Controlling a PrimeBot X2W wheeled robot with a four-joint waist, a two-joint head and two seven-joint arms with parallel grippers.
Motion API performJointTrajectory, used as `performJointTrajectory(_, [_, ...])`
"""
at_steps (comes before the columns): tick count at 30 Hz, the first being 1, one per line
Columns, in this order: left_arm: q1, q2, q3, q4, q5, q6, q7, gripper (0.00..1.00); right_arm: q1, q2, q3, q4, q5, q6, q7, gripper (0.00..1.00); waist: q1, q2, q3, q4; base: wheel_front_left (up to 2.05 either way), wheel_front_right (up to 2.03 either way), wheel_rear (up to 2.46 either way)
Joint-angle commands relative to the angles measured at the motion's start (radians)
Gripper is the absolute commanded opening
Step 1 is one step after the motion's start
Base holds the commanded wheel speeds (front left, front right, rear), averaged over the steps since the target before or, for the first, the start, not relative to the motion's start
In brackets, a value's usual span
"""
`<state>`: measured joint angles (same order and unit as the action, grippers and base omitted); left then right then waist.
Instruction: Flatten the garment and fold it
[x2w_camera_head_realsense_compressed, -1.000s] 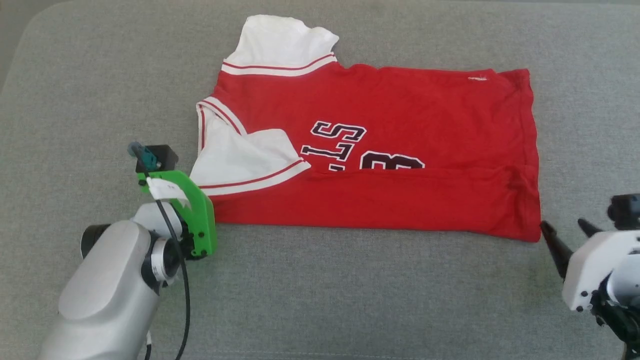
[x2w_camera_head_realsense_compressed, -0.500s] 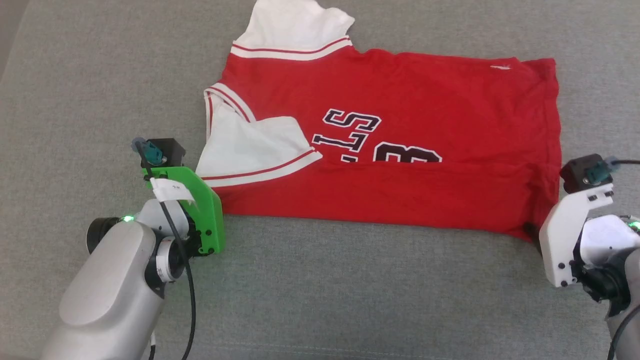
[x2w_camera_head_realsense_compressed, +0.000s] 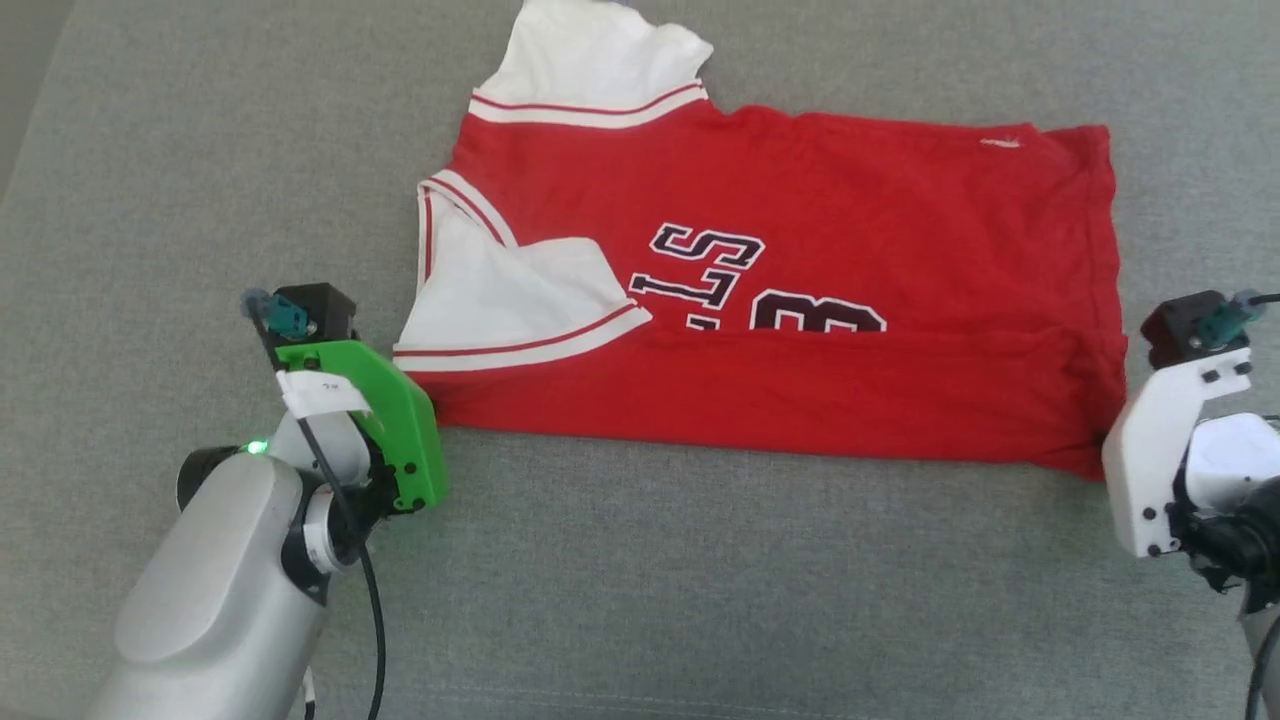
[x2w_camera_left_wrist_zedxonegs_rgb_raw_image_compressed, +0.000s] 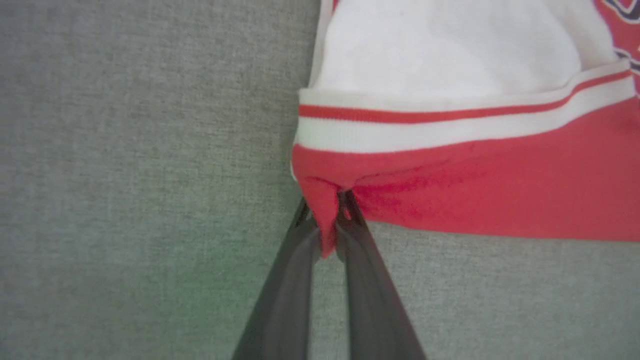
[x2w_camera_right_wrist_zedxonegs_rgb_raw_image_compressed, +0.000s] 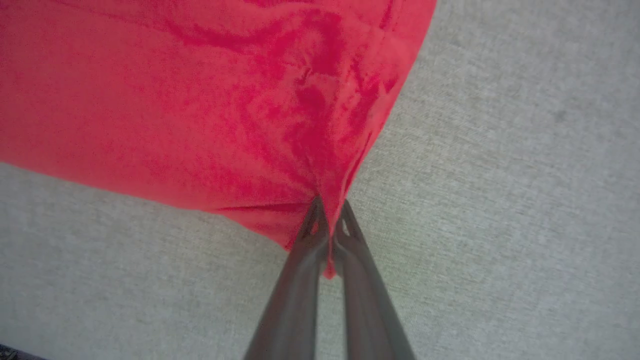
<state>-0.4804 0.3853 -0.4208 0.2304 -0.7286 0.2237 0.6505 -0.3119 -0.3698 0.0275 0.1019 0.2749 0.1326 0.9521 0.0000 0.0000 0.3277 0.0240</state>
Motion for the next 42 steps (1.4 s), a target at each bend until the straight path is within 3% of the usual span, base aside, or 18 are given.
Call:
performJointTrajectory(1, [0.025, -0.005, 0.007, 0.0, -0.015, -0.003, -0.007, 0.0, 0.013, -0.005, -0.02, 0.003, 0.012, -0.002, -0.01, 0.0, 0.0, 0.0, -0.037, 0.0, 0.0, 0.0, 0.0])
performJointTrajectory(6, [0.061, 0.017, 0.028, -0.057, -0.026, 0.007, -0.016, 0.0, 0.044, -0.024, -0.052, -0.035, 0.039, -0.002, -0.022, 0.0, 0.0, 0.0, -0.105, 0.003, 0.0, 0.0, 0.0])
performJointTrajectory(13, [0.191, 0.048, 0.04, -0.167, -0.046, 0.059, 0.01, 0.0, 0.153, -0.034, -0.078, -0.058, 0.06, -0.002, -0.005, 0.0, 0.0, 0.0, -0.165, 0.005, 0.0, 0.0, 0.0])
performJointTrajectory(18, [0.302, 0.034, 0.035, -0.193, -0.074, 0.087, 0.013, 0.0, 0.232, -0.004, -0.093, -0.054, 0.048, -0.002, 0.001, 0.0, 0.0, 0.0, -0.17, 0.008, 0.0, 0.0, 0.0])
performJointTrajectory(25, [0.34, 0.0, 0.031, -0.114, -0.107, 0.082, 0.001, 0.0, 0.274, 0.034, -0.081, 0.013, 0.031, -0.002, -0.022, 0.0, 0.0, 0.0, -0.162, 0.008, 0.0, 0.0, 0.0])
performJointTrajectory(26, [0.336, -0.004, 0.032, -0.1, -0.109, 0.079, -0.002, 0.06, 0.273, 0.039, -0.079, 0.028, 0.029, -0.002, -0.026, 0.0, 0.0, 0.0, -0.162, 0.006, 0.0, 0.0, 0.0])
performJointTrajectory(27, [0.335, -0.008, 0.033, -0.089, -0.114, 0.077, -0.002, 0.36, 0.271, 0.04, -0.075, 0.038, 0.025, -0.002, -0.032, 0.02, 0.0, 0.0, -0.162, 0.004, 0.0, 0.0, 0.0])
performJointTrajectory(28, [0.331, -0.011, 0.033, -0.08, -0.115, 0.073, -0.006, 1.0, 0.267, 0.042, -0.072, 0.049, 0.025, -0.002, -0.042, 0.41, 0.0, 0.0, -0.164, 0.003, 0.0, 0.0, 0.0])
performJointTrajectory(29, [0.327, -0.012, 0.033, -0.073, -0.116, 0.07, -0.008, 1.0, 0.264, 0.044, -0.071, 0.057, 0.025, -0.002, -0.049, 1.0, 0.0, 0.0, -0.166, 0.002, 0.0, 0.0, 0.0])
performJointTrajectory(35, [0.298, 0.019, 0.042, -0.086, -0.113, 0.061, 0.007, 1.0, 0.24, 0.039, -0.084, 0.049, 0.059, -0.002, -0.076, 1.0, 0.0, 0.0, -0.206, -0.004, 0.0, 0.0, 0.0])
performJointTrajectory(42, [0.247, 0.066, 0.082, -0.203, -0.109, 0.067, 0.011, 1.0, 0.189, 0.03, -0.166, -0.06, 0.125, -0.002, -0.105, 1.0, 0.0, 0.0, -0.265, -0.015, 0.0, 0.0, 0.0])
